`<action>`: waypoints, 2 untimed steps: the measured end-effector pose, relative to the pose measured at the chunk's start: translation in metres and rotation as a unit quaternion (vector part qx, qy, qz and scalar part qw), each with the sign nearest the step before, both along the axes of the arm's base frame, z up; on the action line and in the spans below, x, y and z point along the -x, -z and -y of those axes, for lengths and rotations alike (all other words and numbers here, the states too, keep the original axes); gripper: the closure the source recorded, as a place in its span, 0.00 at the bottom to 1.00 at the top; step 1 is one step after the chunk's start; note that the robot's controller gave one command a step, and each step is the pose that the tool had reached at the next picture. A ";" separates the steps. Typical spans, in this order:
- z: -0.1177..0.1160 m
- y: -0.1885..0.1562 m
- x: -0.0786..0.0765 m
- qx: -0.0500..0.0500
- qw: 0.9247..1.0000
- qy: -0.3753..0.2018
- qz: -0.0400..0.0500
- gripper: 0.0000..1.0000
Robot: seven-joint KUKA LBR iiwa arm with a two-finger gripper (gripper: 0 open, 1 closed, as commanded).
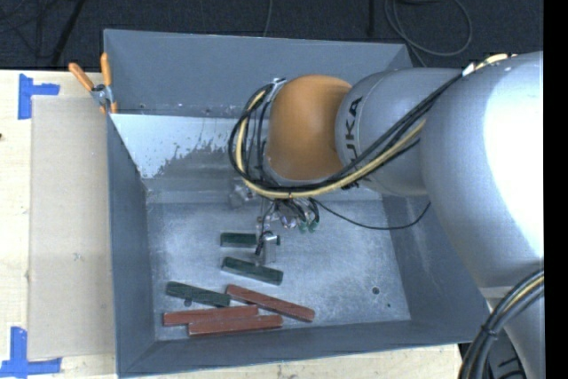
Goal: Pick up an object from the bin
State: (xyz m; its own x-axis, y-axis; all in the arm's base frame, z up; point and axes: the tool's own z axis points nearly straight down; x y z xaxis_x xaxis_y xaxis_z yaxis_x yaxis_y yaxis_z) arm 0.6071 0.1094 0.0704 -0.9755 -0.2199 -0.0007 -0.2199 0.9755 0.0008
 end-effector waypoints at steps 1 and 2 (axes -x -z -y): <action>0.000 0.000 0.000 0.000 1.000 -0.001 0.000 1.00; -0.001 -0.039 -0.001 0.000 1.000 -0.002 0.002 1.00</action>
Offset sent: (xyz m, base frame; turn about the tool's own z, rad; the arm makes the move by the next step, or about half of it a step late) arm 0.0000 0.0000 0.0000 0.0000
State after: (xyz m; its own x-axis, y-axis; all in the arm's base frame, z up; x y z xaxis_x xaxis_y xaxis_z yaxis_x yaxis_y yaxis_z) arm 0.6081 0.1102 0.1093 -0.9748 -0.2231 -0.0046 -0.2231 0.9748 0.0000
